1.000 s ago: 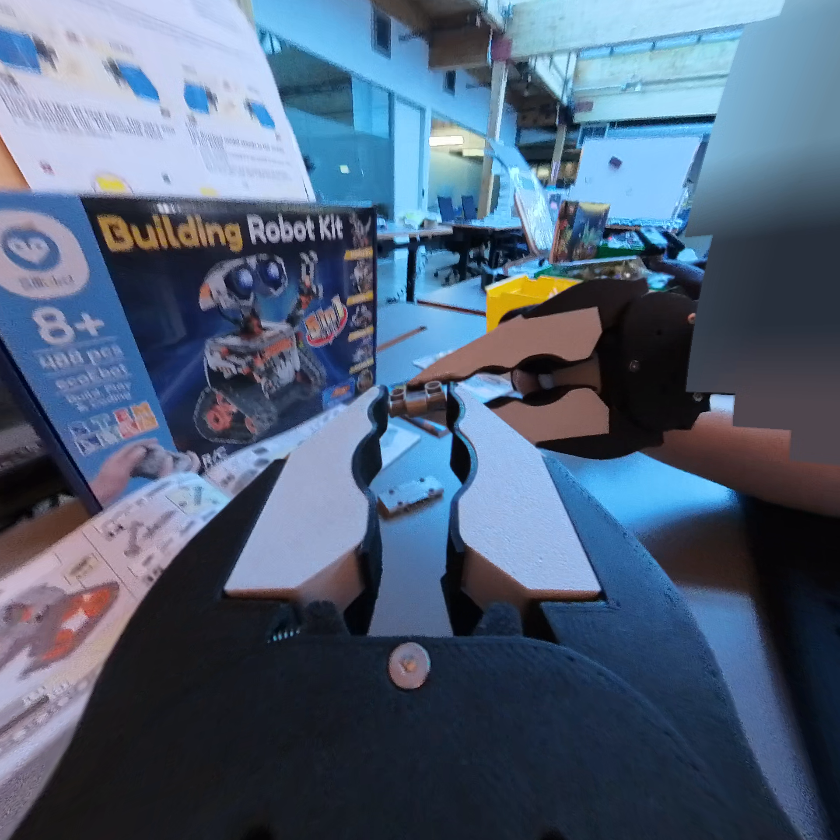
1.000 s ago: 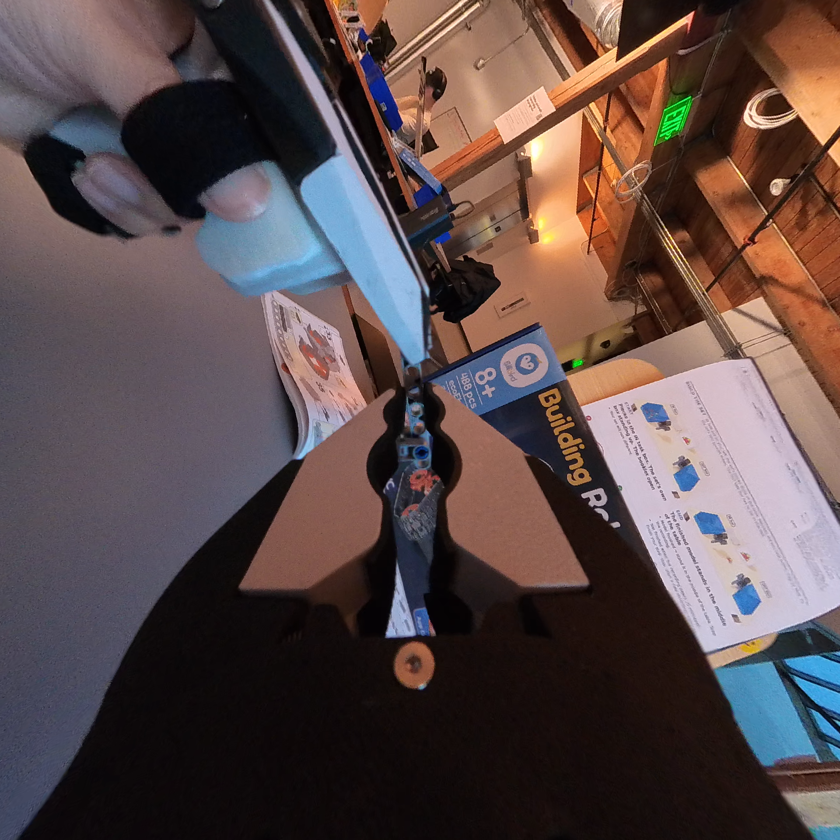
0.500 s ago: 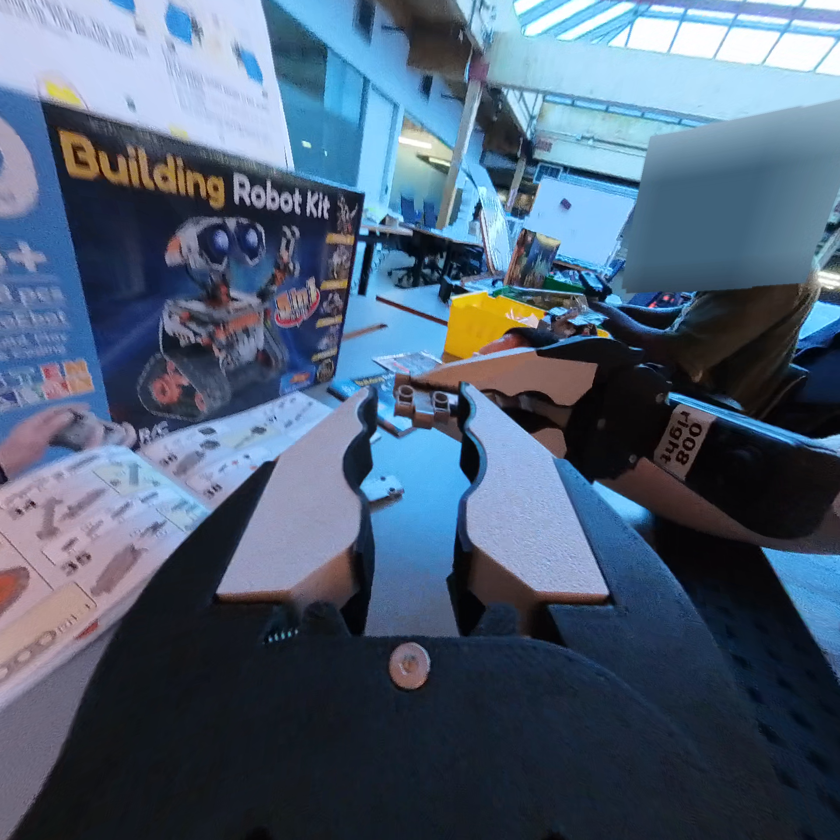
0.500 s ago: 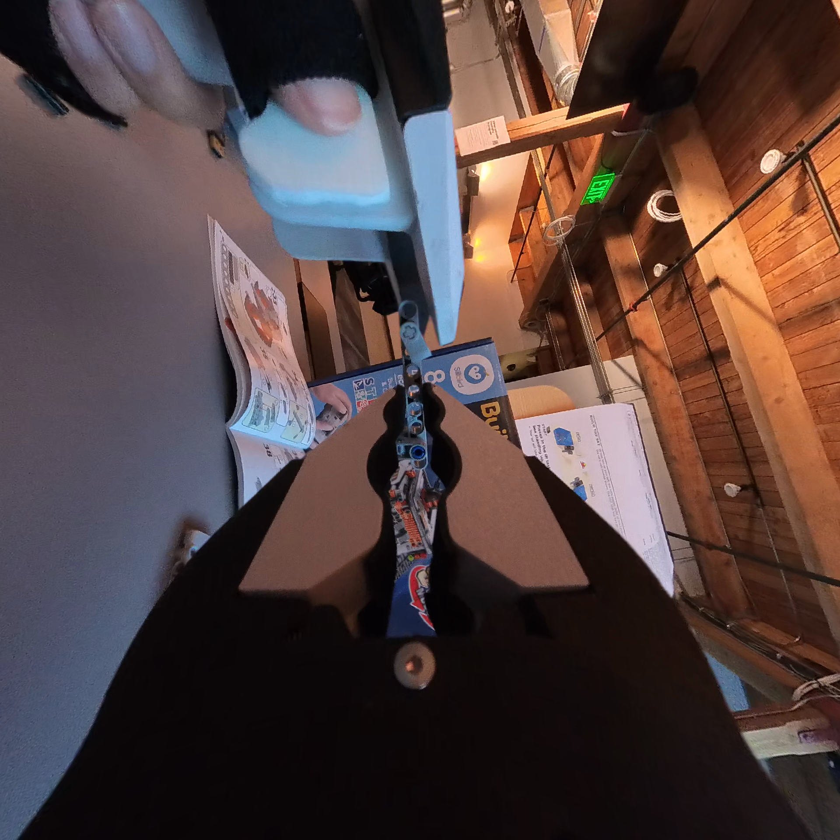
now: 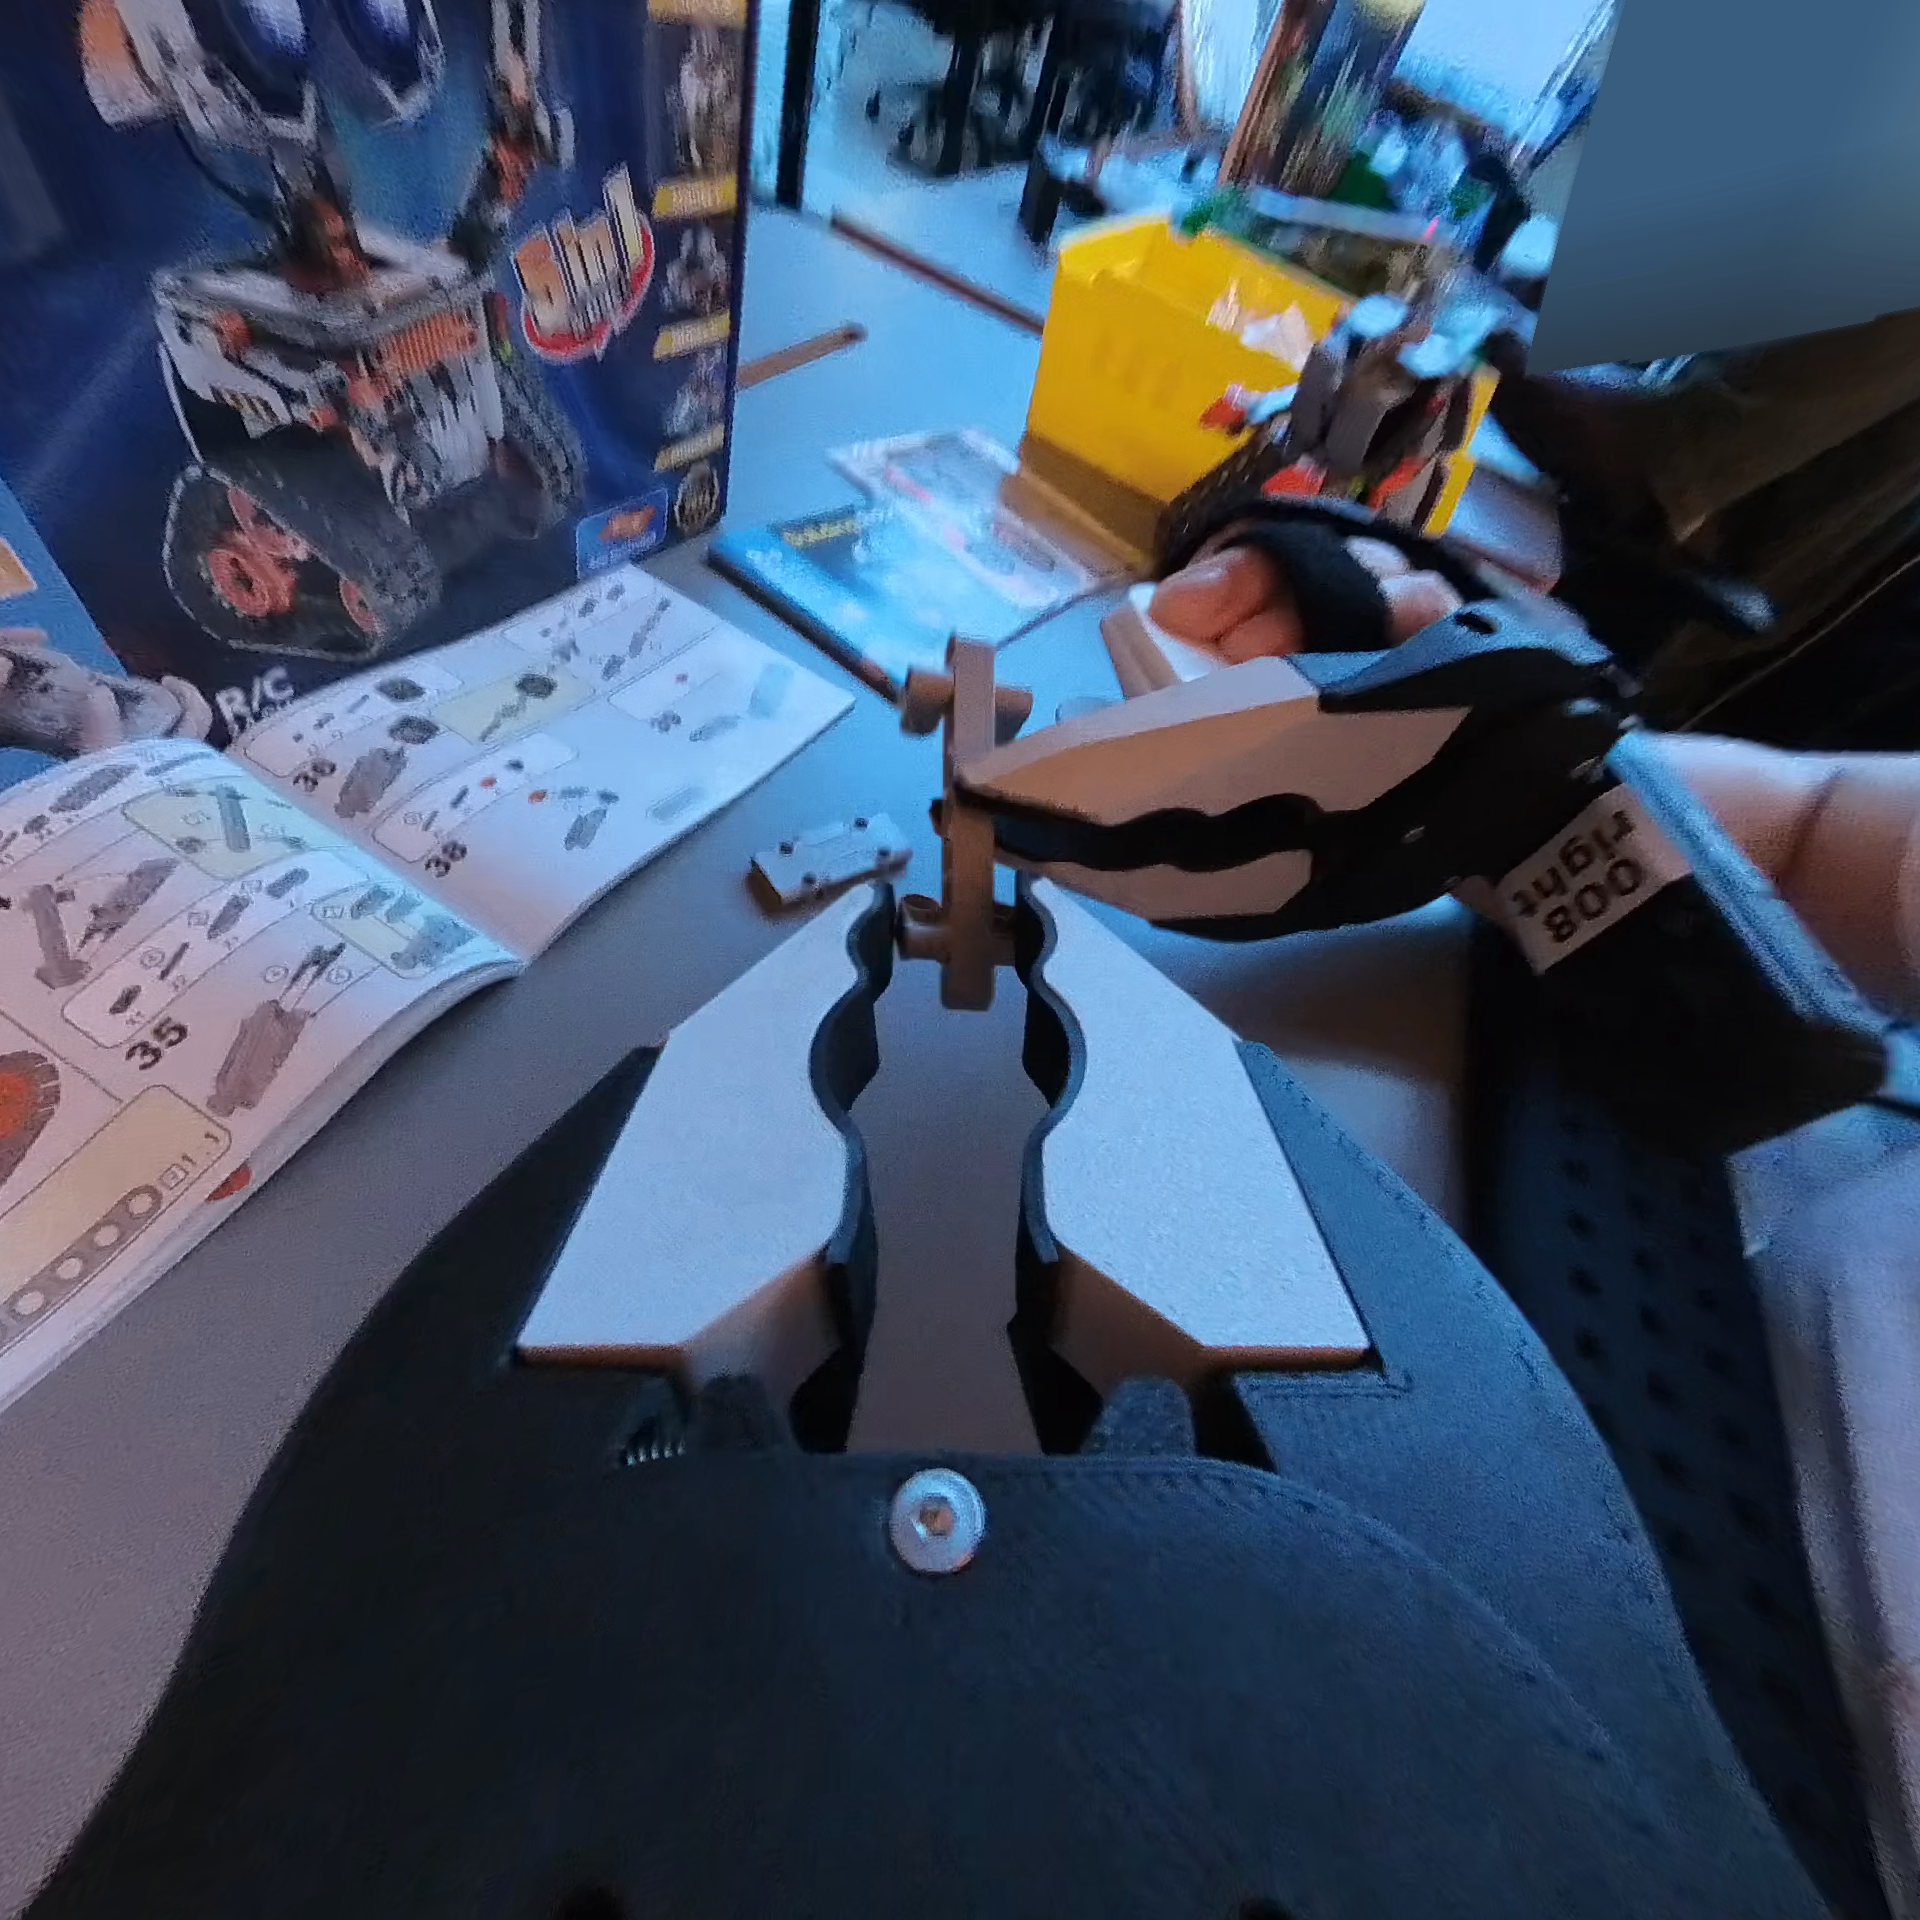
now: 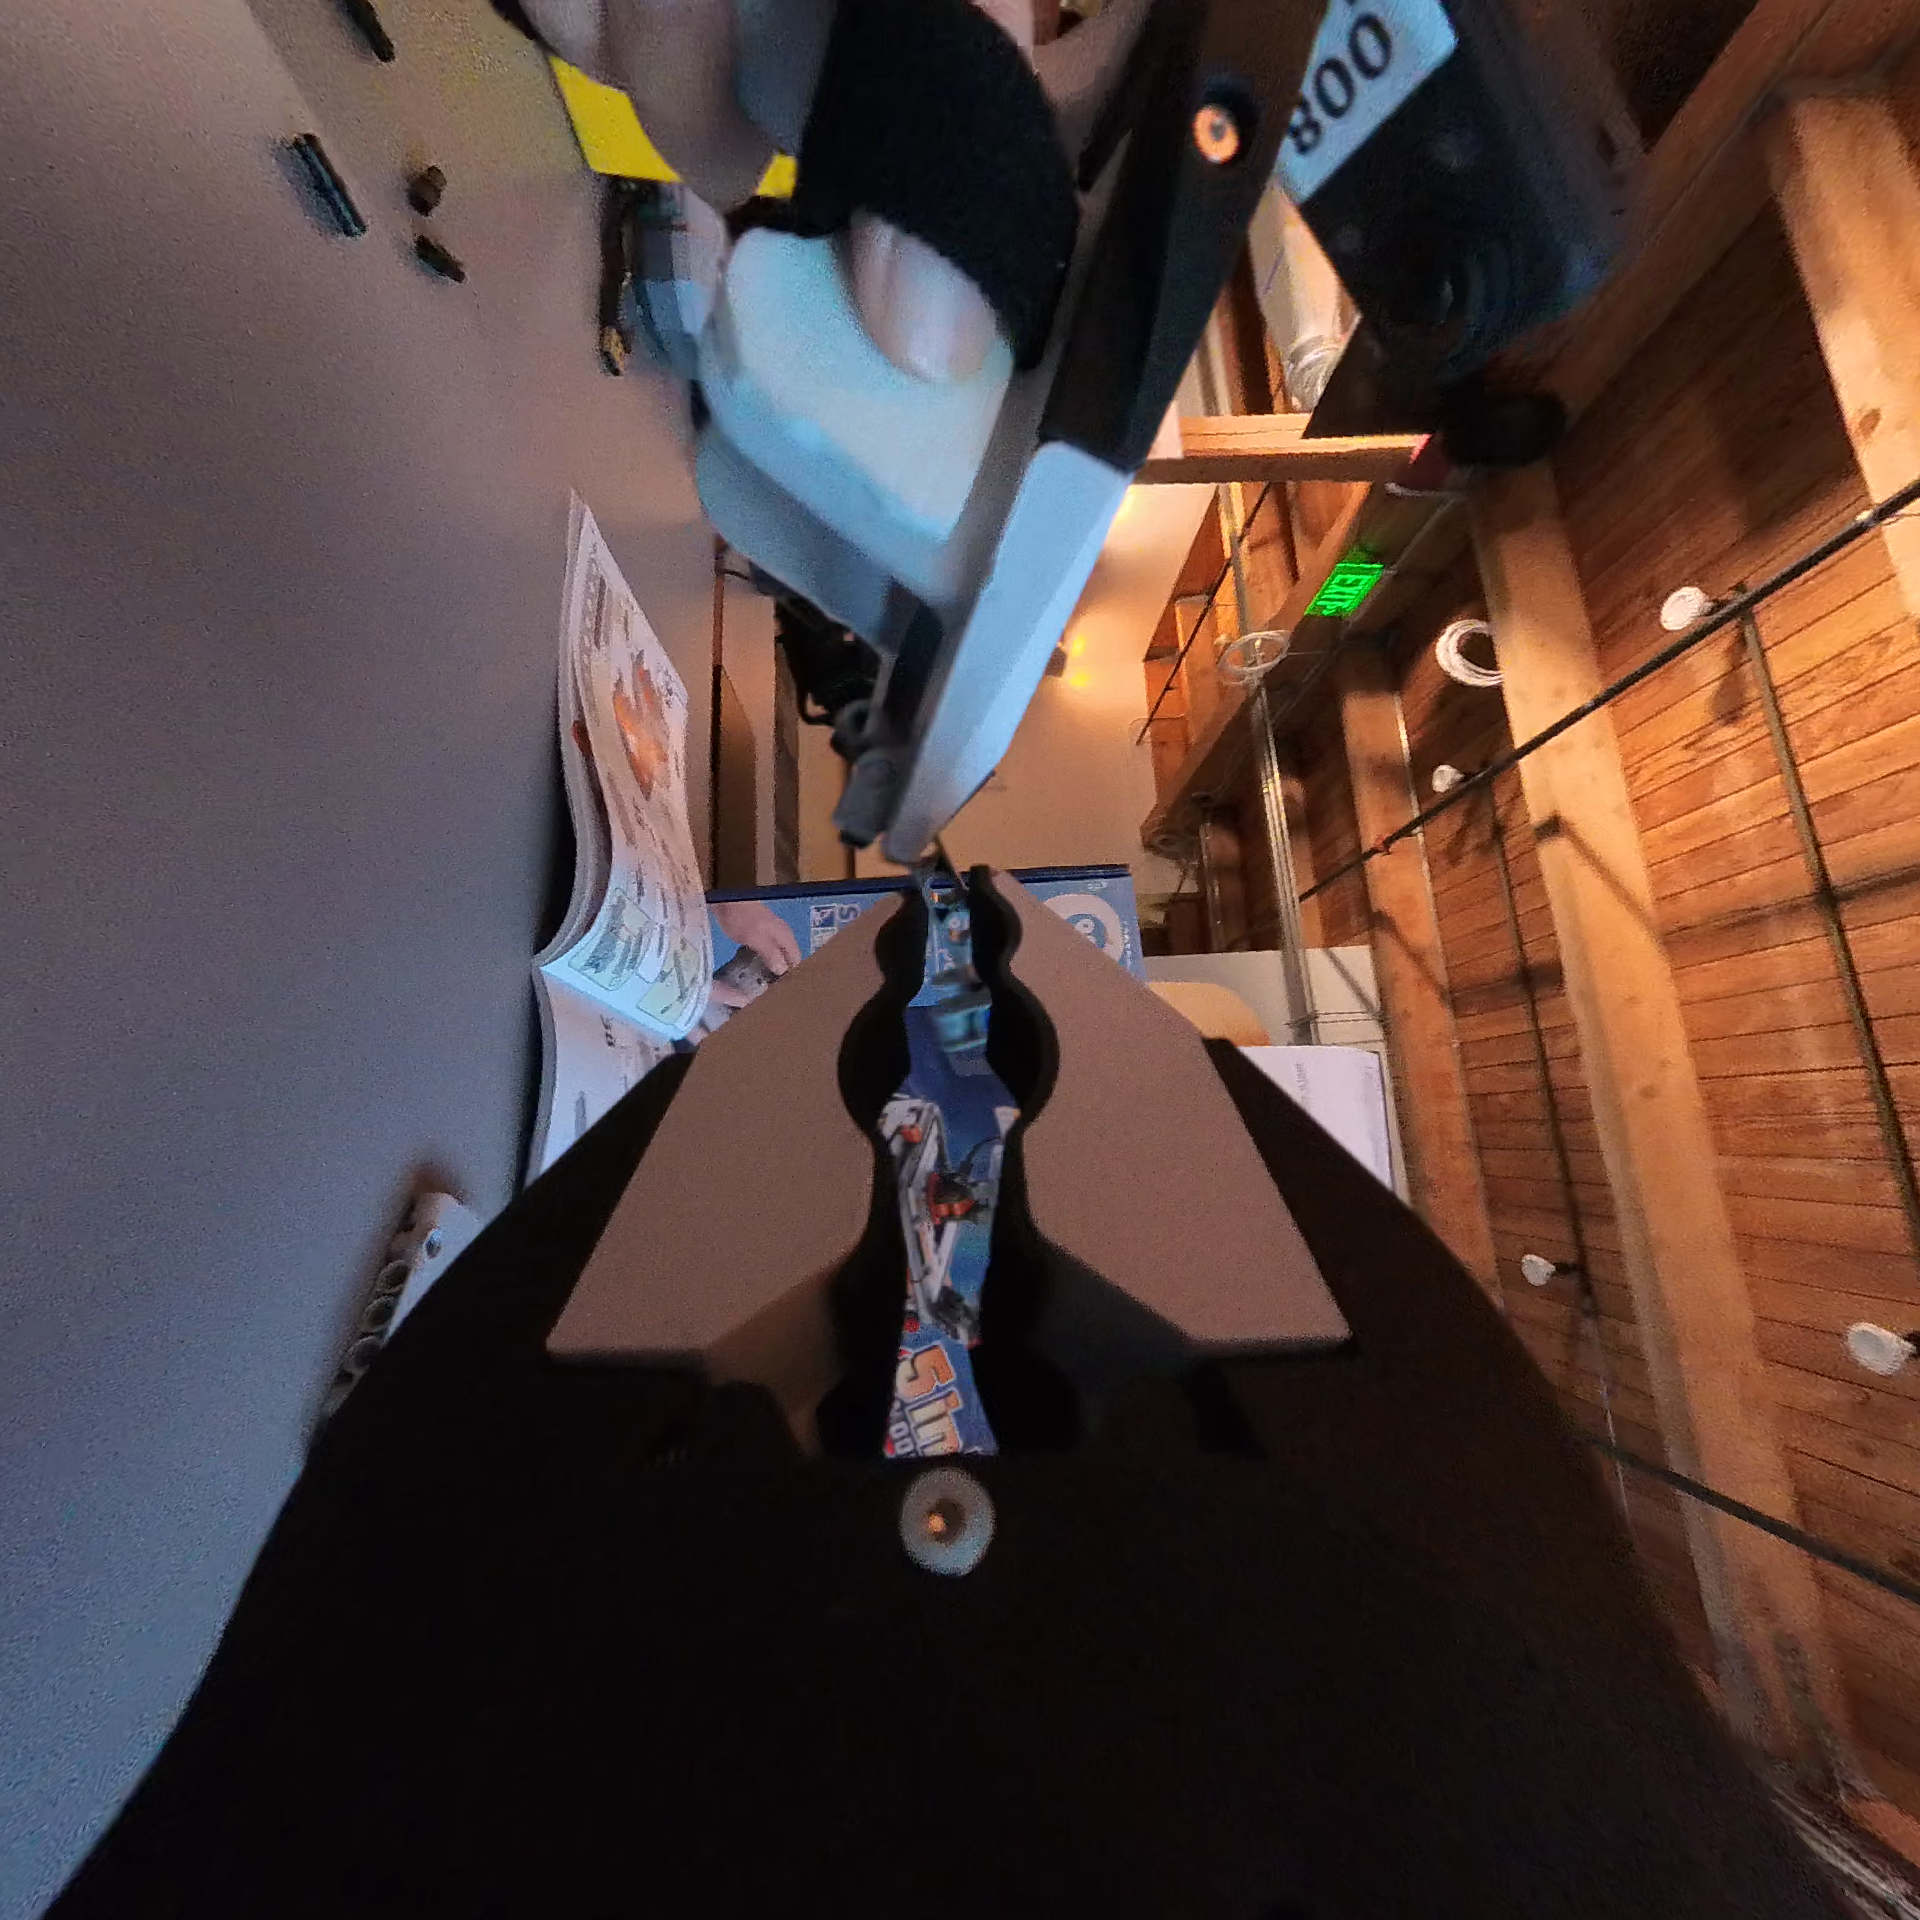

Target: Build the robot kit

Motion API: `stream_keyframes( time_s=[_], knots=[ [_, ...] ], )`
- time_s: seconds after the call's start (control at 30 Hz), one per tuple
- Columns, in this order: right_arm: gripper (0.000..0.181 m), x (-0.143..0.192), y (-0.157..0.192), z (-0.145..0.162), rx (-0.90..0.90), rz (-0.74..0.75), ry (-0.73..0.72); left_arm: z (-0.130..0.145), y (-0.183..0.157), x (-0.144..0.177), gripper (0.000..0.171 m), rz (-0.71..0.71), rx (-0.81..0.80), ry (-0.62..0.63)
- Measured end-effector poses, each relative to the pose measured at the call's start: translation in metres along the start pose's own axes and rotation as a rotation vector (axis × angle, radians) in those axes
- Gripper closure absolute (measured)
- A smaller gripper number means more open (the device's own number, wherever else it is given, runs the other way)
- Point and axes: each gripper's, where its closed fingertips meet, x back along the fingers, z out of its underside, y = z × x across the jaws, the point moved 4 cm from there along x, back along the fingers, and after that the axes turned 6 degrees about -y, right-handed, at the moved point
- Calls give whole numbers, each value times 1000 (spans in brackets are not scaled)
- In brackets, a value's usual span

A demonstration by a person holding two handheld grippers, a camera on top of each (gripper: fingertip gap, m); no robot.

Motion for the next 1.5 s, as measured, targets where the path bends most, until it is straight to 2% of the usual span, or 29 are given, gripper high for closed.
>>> stream_keyframes(
  time_s=[0.07,0.13,0.27,0.33,0.47,0.73,0.87,0.93,1.23,1.5],
  knots=[
    [174,2,-8,0,-19,39,-12,-10,-1,8,134,63,92,-96],
    [174,3,-14,5,-57,51,10,-18,1,14,127,101,131,-149],
    [174,4,-17,7,-107,63,13,-26,-8,14,117,34,-105,-227],
    [174,4,-18,5,-147,64,6,-27,-15,9,122,-10,-222,-257],
    [174,4,-18,9,-185,60,16,-15,-13,-4,148,-118,-340,-175],
    [174,5,-6,16,-110,-7,13,-1,-4,-6,149,-84,-240,-79],
    [174,7,-7,22,-107,-10,38,-1,-3,-4,152,-72,-210,-77],
    [174,6,-6,25,-116,-17,46,1,-1,-6,145,-73,-201,-70],
    [175,5,-3,22,-109,-33,43,-7,0,-2,137,-72,-177,-128],
    [174,4,1,16,-75,-45,34,-6,0,-3,145,-88,-186,-122]
  ],
)
